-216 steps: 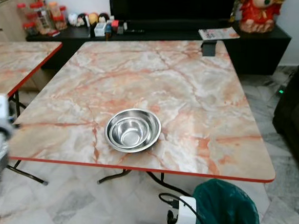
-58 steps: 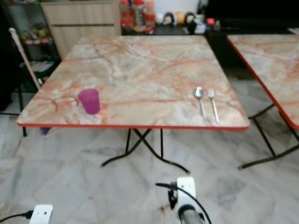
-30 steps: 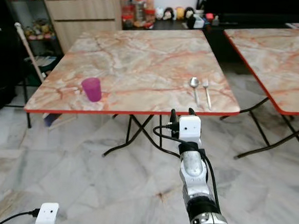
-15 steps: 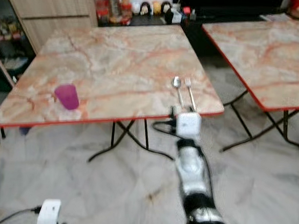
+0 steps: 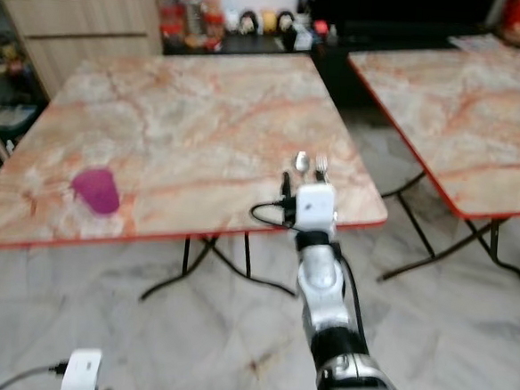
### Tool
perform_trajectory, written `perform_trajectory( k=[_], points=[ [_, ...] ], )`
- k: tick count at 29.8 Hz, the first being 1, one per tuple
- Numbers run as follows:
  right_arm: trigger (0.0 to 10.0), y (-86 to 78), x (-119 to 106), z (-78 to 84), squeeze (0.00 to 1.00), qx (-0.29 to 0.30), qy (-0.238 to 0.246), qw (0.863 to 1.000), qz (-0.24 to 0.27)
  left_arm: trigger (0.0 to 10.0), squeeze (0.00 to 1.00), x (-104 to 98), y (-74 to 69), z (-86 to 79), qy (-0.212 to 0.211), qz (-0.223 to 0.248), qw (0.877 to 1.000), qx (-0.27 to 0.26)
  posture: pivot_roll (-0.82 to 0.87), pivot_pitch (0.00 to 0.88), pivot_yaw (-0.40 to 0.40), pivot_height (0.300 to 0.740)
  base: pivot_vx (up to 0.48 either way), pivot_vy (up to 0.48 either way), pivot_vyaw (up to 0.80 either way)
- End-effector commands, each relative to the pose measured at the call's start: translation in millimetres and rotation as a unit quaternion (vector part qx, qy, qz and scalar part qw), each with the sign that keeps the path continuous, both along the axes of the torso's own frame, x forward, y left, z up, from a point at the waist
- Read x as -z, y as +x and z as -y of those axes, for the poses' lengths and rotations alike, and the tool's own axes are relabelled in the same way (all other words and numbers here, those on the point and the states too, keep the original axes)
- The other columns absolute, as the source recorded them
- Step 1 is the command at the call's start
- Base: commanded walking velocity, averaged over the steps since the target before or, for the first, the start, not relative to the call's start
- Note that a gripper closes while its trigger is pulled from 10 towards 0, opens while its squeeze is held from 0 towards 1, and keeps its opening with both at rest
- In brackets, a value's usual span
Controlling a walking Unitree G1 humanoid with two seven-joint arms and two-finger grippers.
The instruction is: Setting the table
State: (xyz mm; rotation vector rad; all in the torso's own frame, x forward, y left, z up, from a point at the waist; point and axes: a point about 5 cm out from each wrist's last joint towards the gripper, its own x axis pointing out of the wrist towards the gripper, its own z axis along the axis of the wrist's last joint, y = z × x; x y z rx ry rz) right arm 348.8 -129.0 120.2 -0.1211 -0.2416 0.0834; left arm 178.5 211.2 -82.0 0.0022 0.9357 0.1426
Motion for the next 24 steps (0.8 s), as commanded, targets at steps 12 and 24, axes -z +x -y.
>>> perform_trajectory(
  k=[12, 24],
  points=[
    [10.0, 0.8, -5.8, 2.2, 0.00, 0.006, 0.020, 1.000, 0.008, 10.0, 0.00, 4.7, -8.2, 4.8, -0.010, -0.010, 1.000, -0.016, 0.01, 0.000, 0.041, 0.740, 0.321, 0.000, 0.27],
    [10.0, -2.5, -0.1, 2.1, 0.00, 0.006, 0.017, 1.000, -0.001, 10.0, 0.00, 4.5, -7.6, 5.0, -0.010, -0.010, 1.000, -0.012, 0.01, 0.000, 0.048, 0.740, 0.326, 0.000, 0.00]
  ],
)
